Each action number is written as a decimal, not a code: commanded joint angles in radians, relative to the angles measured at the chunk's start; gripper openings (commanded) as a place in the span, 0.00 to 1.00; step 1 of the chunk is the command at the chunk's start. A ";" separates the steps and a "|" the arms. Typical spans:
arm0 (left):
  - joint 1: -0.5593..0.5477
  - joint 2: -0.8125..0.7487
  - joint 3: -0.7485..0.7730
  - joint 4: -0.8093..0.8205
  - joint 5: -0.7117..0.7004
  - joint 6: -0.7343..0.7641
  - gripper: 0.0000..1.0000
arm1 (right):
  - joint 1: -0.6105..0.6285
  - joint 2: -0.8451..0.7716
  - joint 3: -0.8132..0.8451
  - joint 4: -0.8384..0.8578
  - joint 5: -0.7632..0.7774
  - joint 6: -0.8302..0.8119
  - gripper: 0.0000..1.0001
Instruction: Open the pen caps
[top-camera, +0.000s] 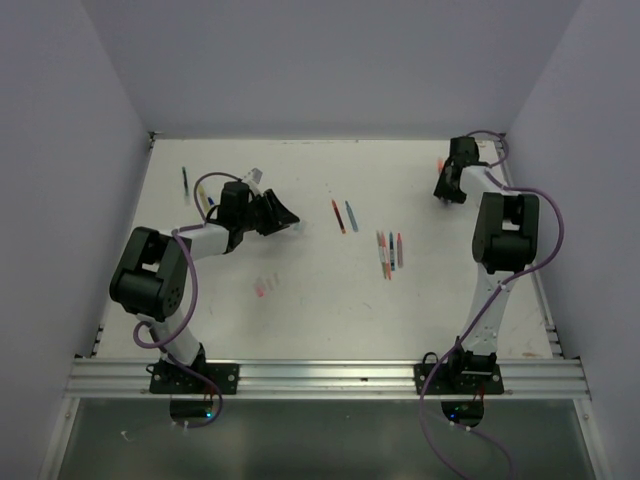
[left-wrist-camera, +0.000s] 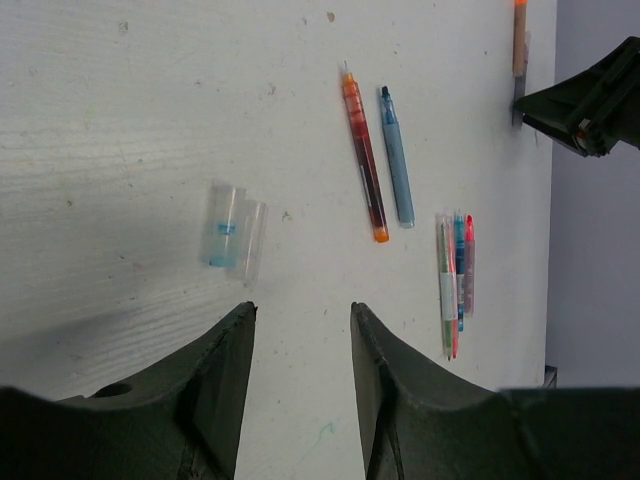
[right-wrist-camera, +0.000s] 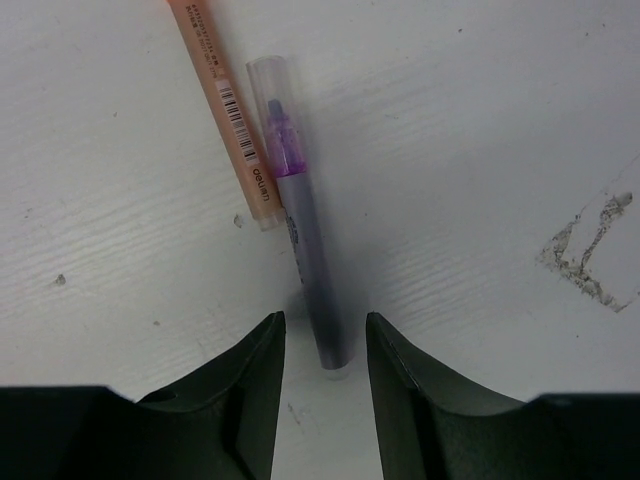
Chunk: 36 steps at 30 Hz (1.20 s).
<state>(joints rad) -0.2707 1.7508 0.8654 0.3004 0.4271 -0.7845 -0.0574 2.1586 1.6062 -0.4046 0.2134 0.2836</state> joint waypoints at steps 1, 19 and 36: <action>-0.004 -0.008 0.009 0.039 0.012 0.004 0.47 | -0.018 0.014 0.040 -0.007 -0.054 -0.003 0.41; -0.005 -0.025 0.009 0.022 0.012 0.010 0.47 | -0.024 0.015 0.058 -0.074 -0.036 -0.003 0.00; -0.036 -0.060 0.026 0.135 0.137 -0.093 0.61 | 0.203 -0.350 -0.137 -0.029 -0.207 0.035 0.00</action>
<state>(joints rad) -0.3038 1.7214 0.8658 0.3283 0.4850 -0.8223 0.0345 1.8755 1.4803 -0.4381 0.1383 0.2996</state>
